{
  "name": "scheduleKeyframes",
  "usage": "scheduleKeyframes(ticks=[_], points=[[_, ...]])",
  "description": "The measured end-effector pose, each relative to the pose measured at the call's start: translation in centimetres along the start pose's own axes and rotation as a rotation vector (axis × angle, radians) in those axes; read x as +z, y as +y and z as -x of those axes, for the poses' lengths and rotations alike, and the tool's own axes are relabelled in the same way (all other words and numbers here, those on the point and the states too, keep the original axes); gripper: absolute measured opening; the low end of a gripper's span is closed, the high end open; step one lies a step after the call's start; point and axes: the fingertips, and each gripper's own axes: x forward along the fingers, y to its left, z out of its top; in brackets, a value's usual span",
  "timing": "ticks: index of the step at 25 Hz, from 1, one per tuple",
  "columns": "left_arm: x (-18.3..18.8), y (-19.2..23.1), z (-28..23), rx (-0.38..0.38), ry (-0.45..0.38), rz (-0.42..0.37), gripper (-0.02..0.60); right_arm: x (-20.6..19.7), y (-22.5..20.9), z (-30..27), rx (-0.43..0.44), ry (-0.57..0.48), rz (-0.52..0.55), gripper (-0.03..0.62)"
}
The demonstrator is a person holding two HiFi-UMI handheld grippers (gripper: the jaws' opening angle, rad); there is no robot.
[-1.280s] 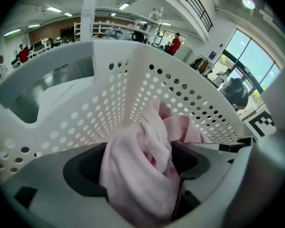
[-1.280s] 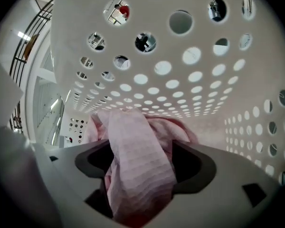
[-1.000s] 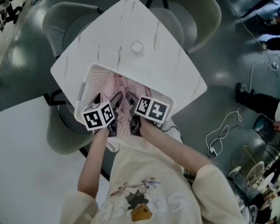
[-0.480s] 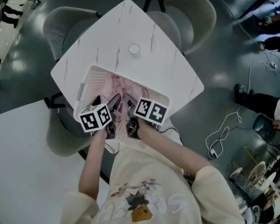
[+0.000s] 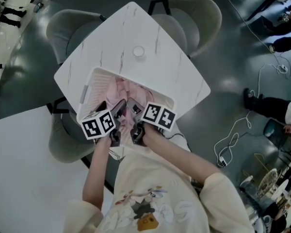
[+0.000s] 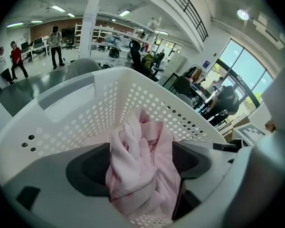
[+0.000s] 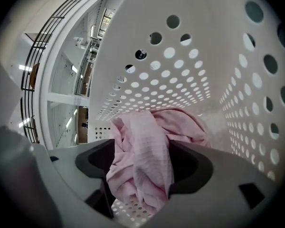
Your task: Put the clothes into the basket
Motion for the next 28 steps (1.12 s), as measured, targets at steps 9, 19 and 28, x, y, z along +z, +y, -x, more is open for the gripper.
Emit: scheduleKeyframes(ticks=[9,19,28], points=[[-0.9,-1.7,1.4,-0.042,-0.013,0.017,0.413,-0.6,0.5,1.5,0.072,-0.015,-0.075,0.333],[-0.8,-3.5,4.0,-0.086,-0.059,0.016,0.413,-0.8,1.7,3.8,0.131,-0.057,-0.086,0.325],[-1.6,-4.6,6.7,-0.138,-0.105,0.047,0.413,-0.7,3.5,6.0,0.21,-0.084,-0.085,0.321]])
